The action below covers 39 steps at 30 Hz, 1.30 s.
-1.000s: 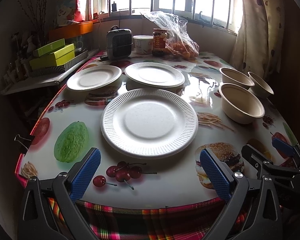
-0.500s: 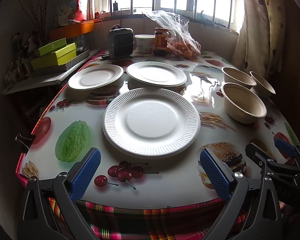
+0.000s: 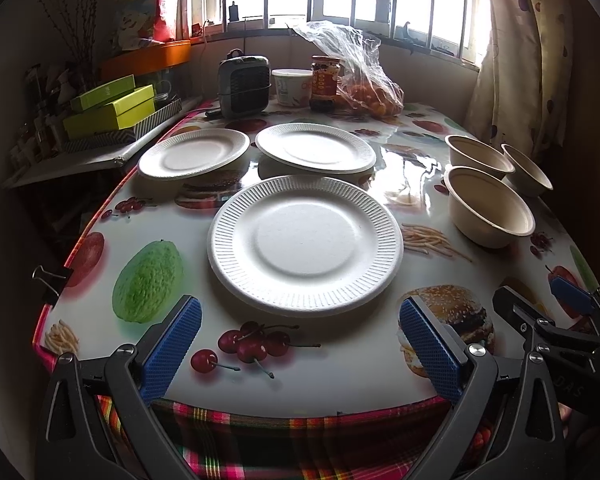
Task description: Organize plates and bowls
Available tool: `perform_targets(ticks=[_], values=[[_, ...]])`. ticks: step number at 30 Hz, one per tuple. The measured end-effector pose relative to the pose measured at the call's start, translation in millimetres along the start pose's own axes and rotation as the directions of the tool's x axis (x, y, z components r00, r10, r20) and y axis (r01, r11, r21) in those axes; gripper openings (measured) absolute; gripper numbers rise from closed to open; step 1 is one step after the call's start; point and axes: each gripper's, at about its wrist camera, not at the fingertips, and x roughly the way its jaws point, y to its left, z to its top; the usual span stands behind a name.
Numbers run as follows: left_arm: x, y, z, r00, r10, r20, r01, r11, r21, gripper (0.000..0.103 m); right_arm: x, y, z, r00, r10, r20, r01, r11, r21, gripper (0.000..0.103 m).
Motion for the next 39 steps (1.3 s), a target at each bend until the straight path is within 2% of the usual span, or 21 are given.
perform_targets(ticks=[32,39], values=[[0.0,1.4,0.2,1.0,0.0,-0.001,0.0,1.0,-0.002,0.1,0.0,0.2,-0.2,1.0,0.002,0.0,-0.002,1.0,-0.001,0.103],[3.4,20.5,5.7,1.0,0.006,-0.004,-0.006,0.999,-0.053,0.1,0.1,4.3,10.7,0.999,0.041,0.012,-0.04,0.999,-0.027,0.103]])
